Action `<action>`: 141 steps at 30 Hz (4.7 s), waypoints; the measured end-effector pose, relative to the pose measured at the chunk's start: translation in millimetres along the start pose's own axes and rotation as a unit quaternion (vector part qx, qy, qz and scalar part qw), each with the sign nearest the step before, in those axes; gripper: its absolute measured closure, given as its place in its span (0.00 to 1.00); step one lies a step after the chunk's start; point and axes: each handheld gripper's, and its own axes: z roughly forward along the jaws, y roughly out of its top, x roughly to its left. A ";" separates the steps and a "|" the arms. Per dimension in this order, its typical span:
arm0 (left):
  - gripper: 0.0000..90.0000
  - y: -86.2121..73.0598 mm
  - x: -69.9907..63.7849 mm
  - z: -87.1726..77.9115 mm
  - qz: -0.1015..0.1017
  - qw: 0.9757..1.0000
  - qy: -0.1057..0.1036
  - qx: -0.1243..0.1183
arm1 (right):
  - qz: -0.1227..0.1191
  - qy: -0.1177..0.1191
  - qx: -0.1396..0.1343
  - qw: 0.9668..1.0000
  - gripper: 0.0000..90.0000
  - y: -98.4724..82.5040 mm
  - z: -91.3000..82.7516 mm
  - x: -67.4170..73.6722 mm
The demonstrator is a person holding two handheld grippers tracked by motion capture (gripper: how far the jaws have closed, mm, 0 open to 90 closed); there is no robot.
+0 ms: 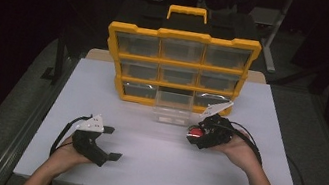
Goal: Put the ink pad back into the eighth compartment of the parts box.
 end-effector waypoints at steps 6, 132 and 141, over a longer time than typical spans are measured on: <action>0.01 0.0 -0.2 0.5 0.001 1.000 0.000 0.001 | 0.000 -0.002 -0.005 1.000 0.32 3.9 -5.3 -2.4; 0.01 0.5 -0.5 -1.4 0.000 1.000 -0.002 -0.005 | 0.006 0.002 -0.027 1.000 0.32 116.6 25.1 -18.4; 0.01 0.4 -0.8 -1.1 0.000 1.000 -0.002 -0.004 | 0.003 0.000 -0.019 1.000 0.32 116.2 31.3 -18.6</action>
